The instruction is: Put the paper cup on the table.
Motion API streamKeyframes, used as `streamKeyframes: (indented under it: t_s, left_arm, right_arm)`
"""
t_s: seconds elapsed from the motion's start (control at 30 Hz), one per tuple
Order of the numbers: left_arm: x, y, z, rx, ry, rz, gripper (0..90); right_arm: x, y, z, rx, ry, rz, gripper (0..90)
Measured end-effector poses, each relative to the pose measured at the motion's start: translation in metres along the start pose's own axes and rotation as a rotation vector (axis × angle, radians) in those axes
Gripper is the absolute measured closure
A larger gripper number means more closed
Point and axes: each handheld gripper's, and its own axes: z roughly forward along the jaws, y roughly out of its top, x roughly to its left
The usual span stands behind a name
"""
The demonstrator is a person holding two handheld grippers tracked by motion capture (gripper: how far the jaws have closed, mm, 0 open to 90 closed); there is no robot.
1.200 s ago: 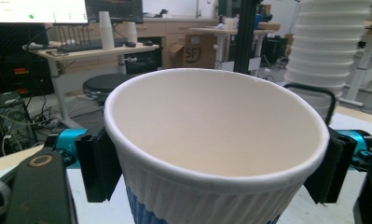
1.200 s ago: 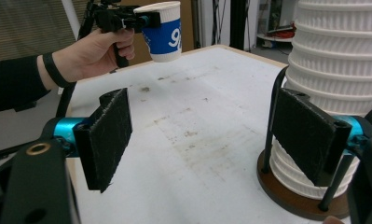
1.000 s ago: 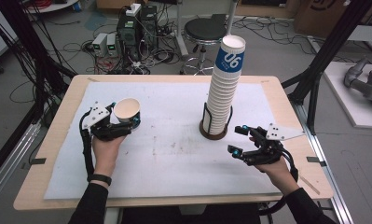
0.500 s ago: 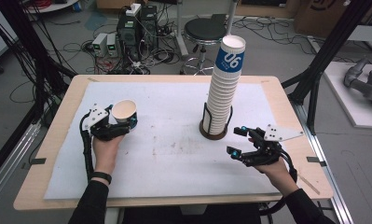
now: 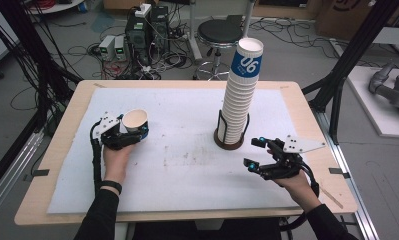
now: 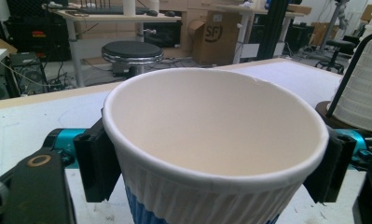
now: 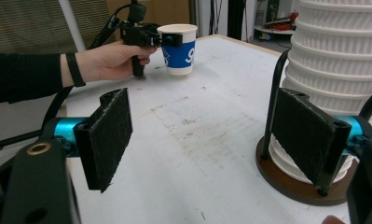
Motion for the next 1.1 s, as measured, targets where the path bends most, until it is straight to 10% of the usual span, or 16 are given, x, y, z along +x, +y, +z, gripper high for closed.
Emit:
streamKeyframes:
  t_s: [1.1]
  left_arm:
    - [-0.0068, -0.001, 0.0001, 0.147, 0.025, 0.017, 16.4]
  right_arm:
    - [-0.0003, -0.0007, 0.0068, 0.01, 0.003, -0.013, 21.1]
